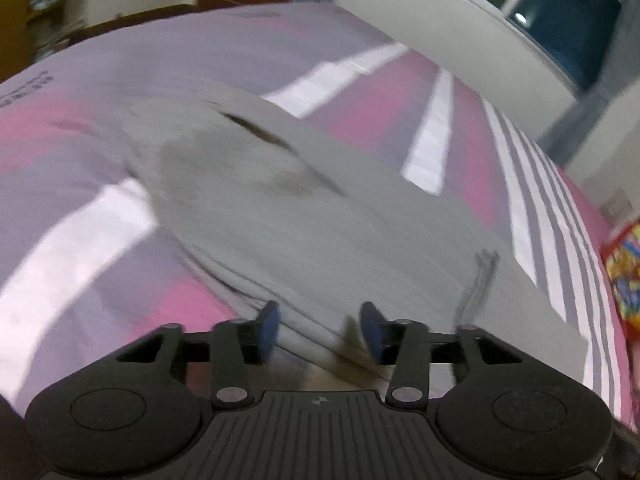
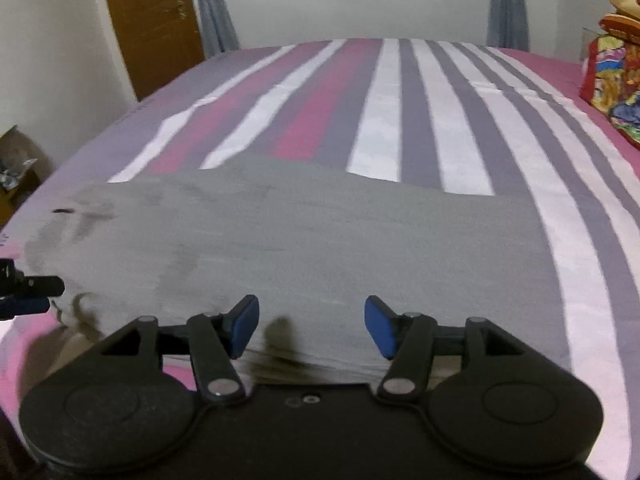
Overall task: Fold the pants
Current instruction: 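Open the left gripper and press the folded sweatpants flat, then grasp the grey sweatpants leg end with the left gripper and lift it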
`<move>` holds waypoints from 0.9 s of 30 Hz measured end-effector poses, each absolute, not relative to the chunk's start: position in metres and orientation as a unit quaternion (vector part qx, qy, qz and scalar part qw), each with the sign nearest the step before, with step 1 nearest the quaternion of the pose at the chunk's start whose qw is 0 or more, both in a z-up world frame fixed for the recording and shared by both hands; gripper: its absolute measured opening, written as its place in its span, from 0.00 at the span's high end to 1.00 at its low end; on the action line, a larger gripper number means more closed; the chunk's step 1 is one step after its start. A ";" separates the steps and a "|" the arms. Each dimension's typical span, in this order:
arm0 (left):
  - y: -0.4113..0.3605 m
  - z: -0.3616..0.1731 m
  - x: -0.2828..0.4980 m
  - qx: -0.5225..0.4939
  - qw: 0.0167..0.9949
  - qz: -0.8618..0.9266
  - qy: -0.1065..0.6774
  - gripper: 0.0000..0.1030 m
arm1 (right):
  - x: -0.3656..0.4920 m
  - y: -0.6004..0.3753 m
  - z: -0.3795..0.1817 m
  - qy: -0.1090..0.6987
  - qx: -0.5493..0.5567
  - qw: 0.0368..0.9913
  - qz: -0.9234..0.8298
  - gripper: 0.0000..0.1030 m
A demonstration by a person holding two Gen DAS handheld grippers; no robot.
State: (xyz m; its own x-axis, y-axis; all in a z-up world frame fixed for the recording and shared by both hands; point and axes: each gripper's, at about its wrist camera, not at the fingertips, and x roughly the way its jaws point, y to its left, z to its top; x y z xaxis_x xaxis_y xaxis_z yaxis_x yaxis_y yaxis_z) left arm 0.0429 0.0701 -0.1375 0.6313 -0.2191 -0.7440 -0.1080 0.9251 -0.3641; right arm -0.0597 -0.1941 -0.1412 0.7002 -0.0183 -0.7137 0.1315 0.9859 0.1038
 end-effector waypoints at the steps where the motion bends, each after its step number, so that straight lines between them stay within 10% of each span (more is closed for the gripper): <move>1: 0.079 -0.138 0.042 -0.197 0.884 -0.022 0.423 0.43 | -0.059 -0.191 -0.141 0.385 0.075 0.919 -0.037 0.43; 25: 0.143 -0.226 0.111 -0.423 0.812 -0.012 0.402 0.41 | -0.042 -0.177 -0.159 0.410 0.076 0.908 -0.035 0.42; 27: 0.139 -0.227 0.119 -0.419 0.814 -0.008 0.403 0.58 | -0.038 -0.175 -0.155 0.406 0.067 0.911 -0.037 0.42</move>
